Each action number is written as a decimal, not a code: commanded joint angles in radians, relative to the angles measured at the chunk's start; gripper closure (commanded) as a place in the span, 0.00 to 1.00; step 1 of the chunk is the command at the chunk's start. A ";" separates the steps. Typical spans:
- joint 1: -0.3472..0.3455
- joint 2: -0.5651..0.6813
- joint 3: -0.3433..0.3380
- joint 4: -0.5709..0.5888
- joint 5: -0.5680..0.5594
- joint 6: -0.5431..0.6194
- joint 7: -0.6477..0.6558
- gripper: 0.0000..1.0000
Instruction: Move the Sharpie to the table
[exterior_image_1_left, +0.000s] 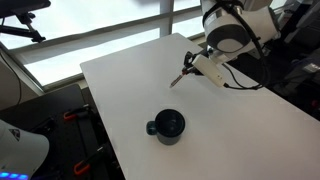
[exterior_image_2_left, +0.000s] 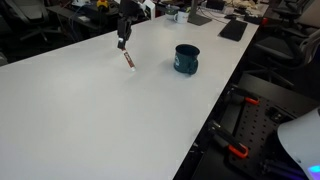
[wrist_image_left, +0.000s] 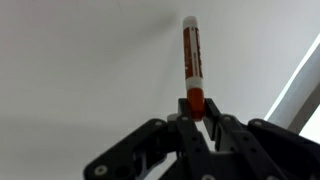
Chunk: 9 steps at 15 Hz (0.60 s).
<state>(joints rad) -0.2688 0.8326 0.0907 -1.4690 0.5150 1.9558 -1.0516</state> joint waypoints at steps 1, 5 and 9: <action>-0.030 0.061 0.012 0.064 -0.008 -0.051 0.052 0.95; -0.058 0.098 0.017 0.096 -0.004 -0.093 0.086 0.41; -0.067 0.122 0.015 0.126 -0.016 -0.125 0.112 0.11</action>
<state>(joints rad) -0.3258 0.9314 0.0947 -1.3962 0.5157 1.8882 -0.9882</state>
